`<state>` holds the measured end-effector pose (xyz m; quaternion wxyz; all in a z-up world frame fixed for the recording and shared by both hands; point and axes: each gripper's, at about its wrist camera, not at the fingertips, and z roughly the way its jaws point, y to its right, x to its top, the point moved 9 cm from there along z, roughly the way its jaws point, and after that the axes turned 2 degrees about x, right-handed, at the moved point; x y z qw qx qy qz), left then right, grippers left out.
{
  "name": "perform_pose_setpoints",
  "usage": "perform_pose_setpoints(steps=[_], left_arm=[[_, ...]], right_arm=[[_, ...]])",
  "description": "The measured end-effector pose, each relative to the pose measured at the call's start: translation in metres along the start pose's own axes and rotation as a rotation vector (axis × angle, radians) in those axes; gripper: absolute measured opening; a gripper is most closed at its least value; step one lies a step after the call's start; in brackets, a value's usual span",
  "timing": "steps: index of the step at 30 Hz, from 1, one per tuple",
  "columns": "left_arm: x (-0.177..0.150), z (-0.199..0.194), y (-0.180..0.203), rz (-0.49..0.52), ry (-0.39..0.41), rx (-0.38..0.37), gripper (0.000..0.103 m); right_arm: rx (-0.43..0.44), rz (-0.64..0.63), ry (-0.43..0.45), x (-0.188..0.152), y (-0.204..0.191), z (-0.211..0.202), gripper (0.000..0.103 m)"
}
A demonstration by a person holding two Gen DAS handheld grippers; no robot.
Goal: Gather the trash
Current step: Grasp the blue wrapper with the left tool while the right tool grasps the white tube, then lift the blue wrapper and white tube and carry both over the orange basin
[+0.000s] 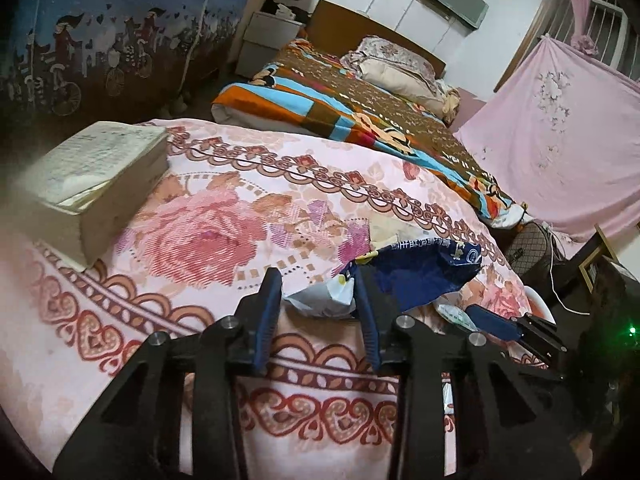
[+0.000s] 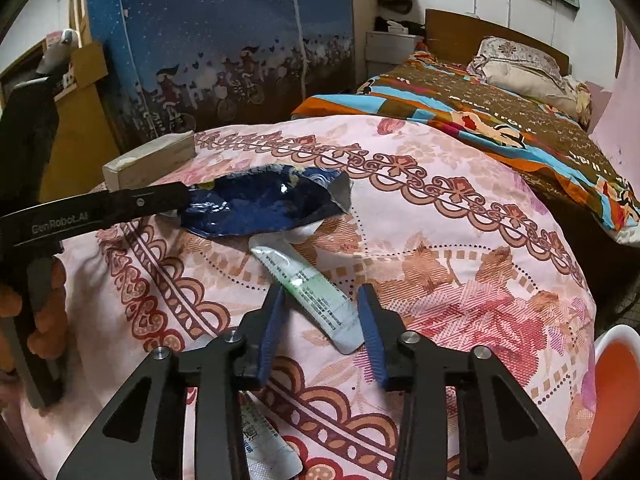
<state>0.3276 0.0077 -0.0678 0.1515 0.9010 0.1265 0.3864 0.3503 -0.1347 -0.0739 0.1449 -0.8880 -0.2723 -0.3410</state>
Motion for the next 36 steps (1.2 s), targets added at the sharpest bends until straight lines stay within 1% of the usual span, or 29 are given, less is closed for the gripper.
perform_pose_setpoints(steps=[1,3,10,12,15,18,20,25,30,36], left_arm=[[0.0,-0.002,-0.001,-0.003,0.004,0.001,0.021],[0.0,-0.006,-0.002,-0.008,0.012,0.005,0.021],[-0.002,-0.014,0.0,-0.024,0.038,0.009,0.02],[-0.001,-0.017,0.0,-0.034,0.052,0.001,0.02],[0.0,-0.024,0.003,-0.055,0.081,-0.017,0.02],[0.002,-0.03,0.009,-0.073,0.117,-0.042,0.02],[0.005,-0.036,0.015,-0.066,0.149,-0.046,0.02],[0.012,-0.053,0.04,-0.001,0.238,-0.049,0.02],[0.019,-0.072,0.069,0.045,0.331,-0.073,0.019],[0.022,-0.091,0.11,0.118,0.422,-0.112,0.02]], right_arm=[[0.0,0.002,0.002,0.0,0.001,-0.001,0.031],[0.005,0.007,0.006,0.0,0.001,-0.002,0.025],[0.016,0.005,0.024,0.0,-0.002,-0.006,0.022],[0.01,0.002,0.042,0.001,-0.002,-0.01,0.022],[-0.012,0.009,0.095,0.004,0.001,-0.021,0.022],[-0.034,0.031,0.177,0.009,0.006,-0.038,0.022],[-0.048,0.046,0.248,0.012,0.01,-0.053,0.022],[-0.072,0.082,0.414,0.017,0.018,-0.09,0.022],[-0.093,0.111,0.542,0.018,0.025,-0.12,0.022],[-0.145,0.148,0.685,0.015,0.039,-0.158,0.022]])
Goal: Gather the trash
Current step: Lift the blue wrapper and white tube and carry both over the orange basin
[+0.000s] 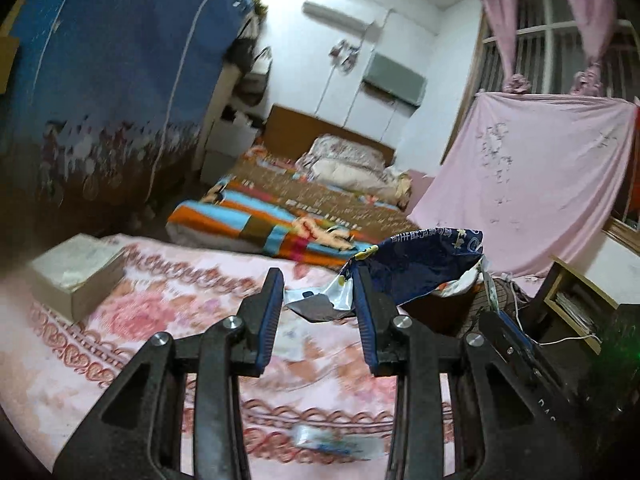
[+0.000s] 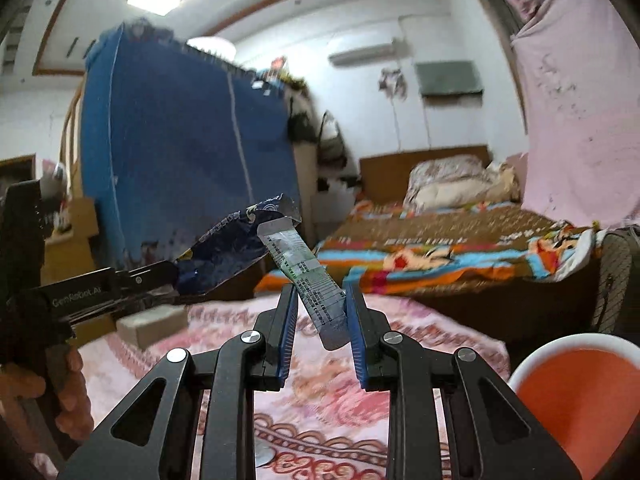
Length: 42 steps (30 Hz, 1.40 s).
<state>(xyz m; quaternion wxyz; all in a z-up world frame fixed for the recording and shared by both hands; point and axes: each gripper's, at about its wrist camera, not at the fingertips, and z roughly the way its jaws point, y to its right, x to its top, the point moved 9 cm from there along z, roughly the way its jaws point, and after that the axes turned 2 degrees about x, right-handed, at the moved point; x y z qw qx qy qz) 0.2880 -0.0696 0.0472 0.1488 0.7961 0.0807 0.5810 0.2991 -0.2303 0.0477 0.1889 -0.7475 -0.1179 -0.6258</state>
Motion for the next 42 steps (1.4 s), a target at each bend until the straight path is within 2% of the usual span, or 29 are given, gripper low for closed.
perform_pose_setpoints(steps=[6,13,22,28,34,42], left_arm=[[0.005,-0.005,0.043,0.081,0.065,-0.04,0.02],[0.009,-0.006,0.088,0.152,0.121,-0.093,0.02],[0.007,-0.007,0.135,0.217,0.166,-0.159,0.02],[-0.005,0.002,0.161,0.236,0.126,-0.194,0.02],[-0.022,0.008,0.187,0.254,0.072,-0.217,0.021],[-0.051,0.032,0.214,0.241,-0.069,-0.256,0.023]], right_arm=[[-0.073,0.002,0.107,0.019,0.024,-0.031,0.022],[-0.141,0.04,0.171,0.03,0.052,-0.057,0.022],[-0.289,0.085,0.264,0.041,0.098,-0.096,0.023],[-0.349,0.154,0.275,0.039,0.127,-0.112,0.024],[-0.394,0.187,0.279,0.038,0.141,-0.12,0.025],[-0.441,0.239,0.252,0.031,0.161,-0.124,0.025]])
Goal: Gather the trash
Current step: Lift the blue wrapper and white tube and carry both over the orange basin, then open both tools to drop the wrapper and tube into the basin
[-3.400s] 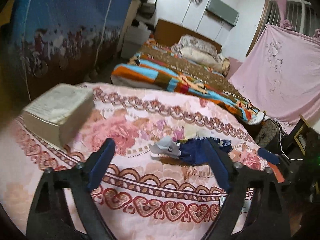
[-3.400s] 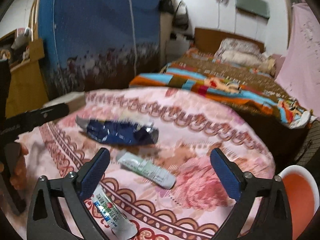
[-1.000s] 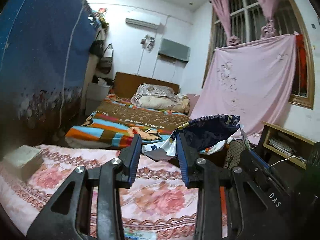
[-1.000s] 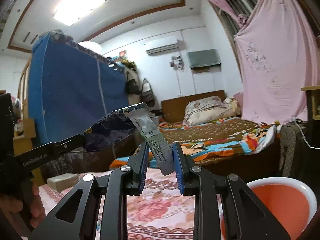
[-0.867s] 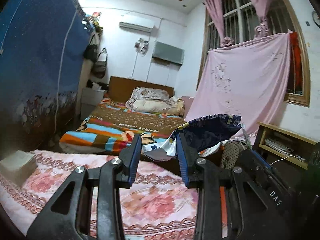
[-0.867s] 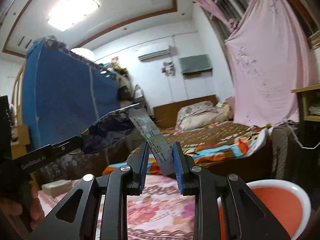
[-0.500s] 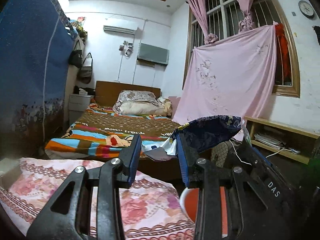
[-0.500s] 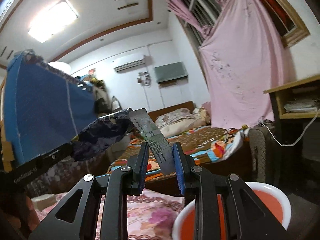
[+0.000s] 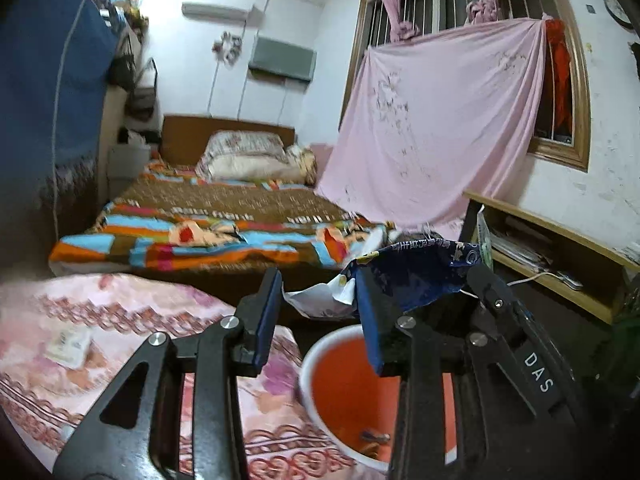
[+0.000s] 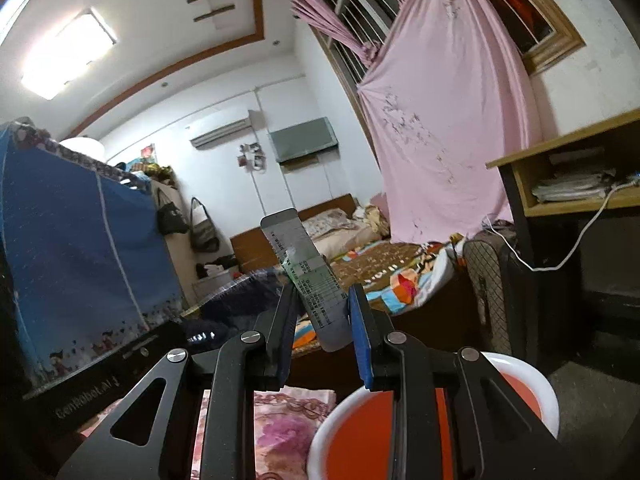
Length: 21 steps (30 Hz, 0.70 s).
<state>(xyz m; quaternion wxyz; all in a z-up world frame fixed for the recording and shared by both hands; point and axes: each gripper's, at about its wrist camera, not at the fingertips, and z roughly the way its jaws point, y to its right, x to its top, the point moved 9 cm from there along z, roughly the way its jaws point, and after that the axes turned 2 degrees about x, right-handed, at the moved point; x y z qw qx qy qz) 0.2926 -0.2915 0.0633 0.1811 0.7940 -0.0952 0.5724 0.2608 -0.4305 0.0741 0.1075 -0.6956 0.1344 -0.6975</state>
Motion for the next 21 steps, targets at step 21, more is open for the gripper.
perform_pose_setpoints(steps=[21], left_arm=[[-0.018,0.015,0.013,-0.006,-0.099,-0.017,0.053]], right_arm=[[-0.074,0.071,-0.118,-0.02,0.032,0.015,0.038]])
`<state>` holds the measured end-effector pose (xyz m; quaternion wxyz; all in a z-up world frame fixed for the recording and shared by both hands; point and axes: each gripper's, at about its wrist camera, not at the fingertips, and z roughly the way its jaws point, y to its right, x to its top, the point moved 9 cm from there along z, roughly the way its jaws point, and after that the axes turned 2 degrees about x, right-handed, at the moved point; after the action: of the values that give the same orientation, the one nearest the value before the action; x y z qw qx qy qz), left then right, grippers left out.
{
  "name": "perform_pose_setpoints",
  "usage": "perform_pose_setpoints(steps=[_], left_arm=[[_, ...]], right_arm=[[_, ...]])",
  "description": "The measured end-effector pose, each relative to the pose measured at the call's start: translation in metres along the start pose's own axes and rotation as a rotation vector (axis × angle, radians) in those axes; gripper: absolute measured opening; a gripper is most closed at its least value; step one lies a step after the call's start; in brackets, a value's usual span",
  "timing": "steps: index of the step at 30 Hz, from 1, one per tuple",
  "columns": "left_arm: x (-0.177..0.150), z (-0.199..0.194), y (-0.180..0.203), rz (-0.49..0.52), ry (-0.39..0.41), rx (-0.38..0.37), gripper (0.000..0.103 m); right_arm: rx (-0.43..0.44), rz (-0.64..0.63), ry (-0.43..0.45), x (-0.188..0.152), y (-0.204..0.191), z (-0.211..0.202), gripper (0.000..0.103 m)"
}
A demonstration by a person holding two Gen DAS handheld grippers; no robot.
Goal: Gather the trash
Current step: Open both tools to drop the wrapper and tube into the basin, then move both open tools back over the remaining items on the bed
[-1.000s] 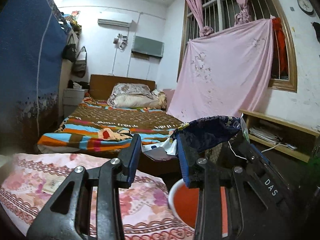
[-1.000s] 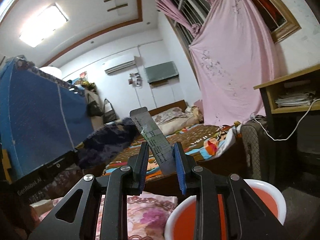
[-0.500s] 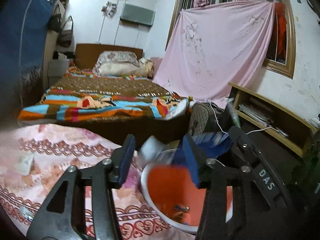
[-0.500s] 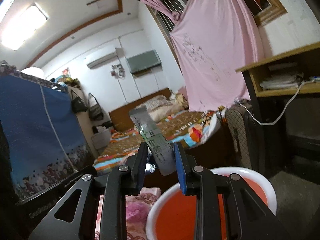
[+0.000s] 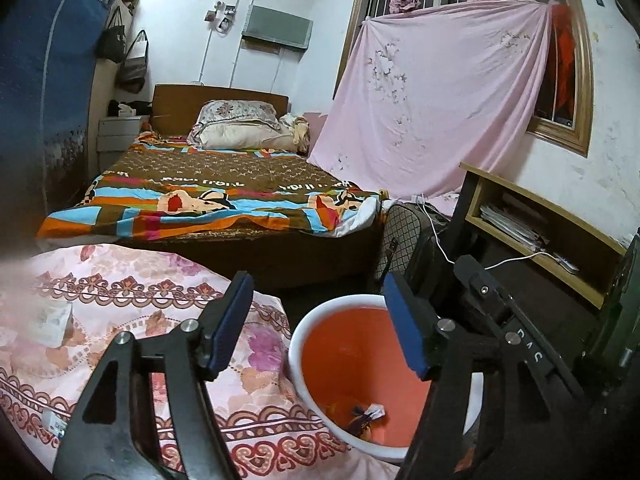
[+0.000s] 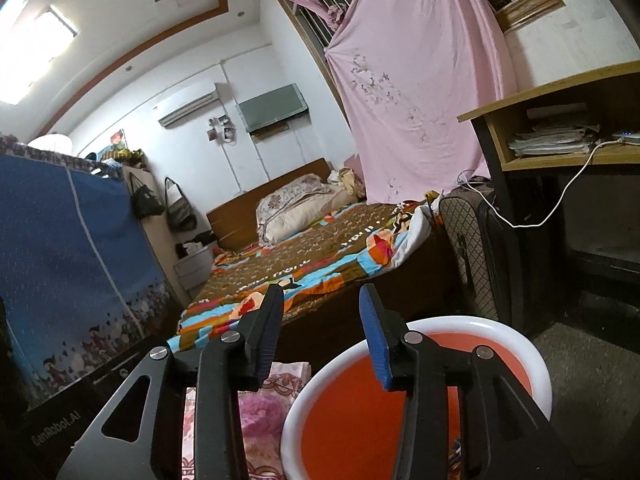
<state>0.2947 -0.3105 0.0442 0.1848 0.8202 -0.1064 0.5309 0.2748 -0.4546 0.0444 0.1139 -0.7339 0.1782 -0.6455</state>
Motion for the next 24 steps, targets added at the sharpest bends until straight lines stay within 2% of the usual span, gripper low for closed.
perform_pose_setpoints(steps=[9,14,16,18,20,22,24], left_arm=[[0.003,-0.004,-0.016,-0.001,0.017,0.041,0.06],[0.005,-0.011,-0.039,-0.015,0.034,0.088,0.066],[0.006,-0.014,-0.05,-0.024,0.044,0.11,0.07],[0.008,-0.019,-0.065,-0.039,0.058,0.134,0.071],[0.01,-0.025,-0.078,-0.056,0.074,0.157,0.074],[0.012,-0.032,-0.091,-0.068,0.092,0.177,0.083],[0.013,-0.04,-0.101,-0.075,0.125,0.196,0.091]], right_arm=[[0.004,-0.018,0.003,0.0,-0.005,0.003,0.044],[0.014,-0.037,0.006,-0.001,-0.013,0.005,0.049],[0.019,-0.047,0.01,-0.002,-0.018,0.005,0.054],[0.029,-0.056,0.021,-0.002,-0.023,0.004,0.071],[0.043,-0.068,0.04,-0.001,-0.029,0.002,0.076],[0.052,-0.084,0.057,0.0,-0.036,0.0,0.08],[0.061,-0.099,0.073,0.0,-0.042,-0.001,0.092]])
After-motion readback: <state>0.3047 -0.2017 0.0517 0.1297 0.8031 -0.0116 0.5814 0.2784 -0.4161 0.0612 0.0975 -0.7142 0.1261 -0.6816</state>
